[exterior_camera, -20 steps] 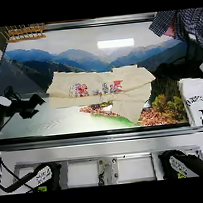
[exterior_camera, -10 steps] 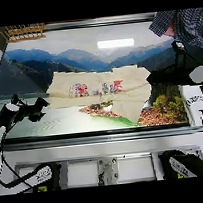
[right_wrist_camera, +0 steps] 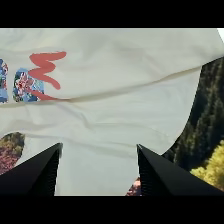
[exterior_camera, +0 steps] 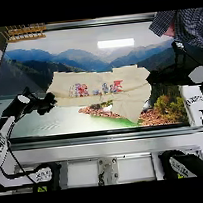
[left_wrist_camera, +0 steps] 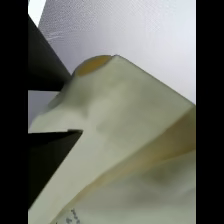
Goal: Fold the clothes and pants, and hang the long-sleeved shirts on hangers.
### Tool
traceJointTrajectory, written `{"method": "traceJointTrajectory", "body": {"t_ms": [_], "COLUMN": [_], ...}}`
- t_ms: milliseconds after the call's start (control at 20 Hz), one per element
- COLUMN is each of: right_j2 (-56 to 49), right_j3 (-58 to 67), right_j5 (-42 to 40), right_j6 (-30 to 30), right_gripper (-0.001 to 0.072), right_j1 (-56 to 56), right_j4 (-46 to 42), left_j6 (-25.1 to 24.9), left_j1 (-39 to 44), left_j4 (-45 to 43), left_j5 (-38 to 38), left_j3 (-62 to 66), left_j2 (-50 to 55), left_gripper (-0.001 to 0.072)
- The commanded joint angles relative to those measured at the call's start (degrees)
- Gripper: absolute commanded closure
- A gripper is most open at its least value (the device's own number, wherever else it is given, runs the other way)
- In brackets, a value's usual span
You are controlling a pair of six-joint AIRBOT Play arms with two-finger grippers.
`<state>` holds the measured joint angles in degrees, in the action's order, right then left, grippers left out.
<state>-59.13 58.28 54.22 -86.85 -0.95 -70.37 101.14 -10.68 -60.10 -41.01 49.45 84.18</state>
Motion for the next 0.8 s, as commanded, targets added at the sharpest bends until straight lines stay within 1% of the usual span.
{"method": "traceJointTrajectory", "body": {"t_ms": [0, 100, 200, 300, 450, 650, 750], "right_j2": [0.04, -0.39, -2.29, -5.77, -13.79, -23.52, -26.47], "right_j3": [-0.02, -0.15, -1.95, -5.44, -8.04, -8.0, -7.98], "right_j5": [0.37, 2.49, 6.51, 7.17, 5.86, 0.74, -1.55], "right_j6": [-0.02, -1.79, -2.54, -1.68, 4.68, 12.63, 15.87], "right_gripper": [0.0202, 0.0202, 0.0201, 0.0202, 0.0201, 0.0204, 0.0204], "right_j1": [-0.59, -3.78, -10.16, -15.91, -19.89, -19.28, -18.47], "right_j4": [-0.74, -3.15, -3.13, -0.68, 6.82, 19.98, 25.88], "left_j6": [0.26, -0.07, -2.8, -5.66, -7.21, -7.3, -7.28], "left_j1": [0.59, -0.46, -1.66, -2.51, -2.49, -1.97, -2.03], "left_j4": [0.04, -0.44, -0.39, -0.37, -0.33, -0.26, -0.24], "left_j5": [0.63, -0.57, -0.83, -1.53, -2.05, -2.08, -2.29], "left_j3": [2.01, 3.1, 3.04, 3.04, 3.04, 3.04, 3.04], "left_j2": [0.94, 0.37, -1.53, -3.23, -4.24, -4.17, -4.17], "left_gripper": [0.0704, 0.07, 0.07, 0.07, 0.07, 0.07, 0.07]}}
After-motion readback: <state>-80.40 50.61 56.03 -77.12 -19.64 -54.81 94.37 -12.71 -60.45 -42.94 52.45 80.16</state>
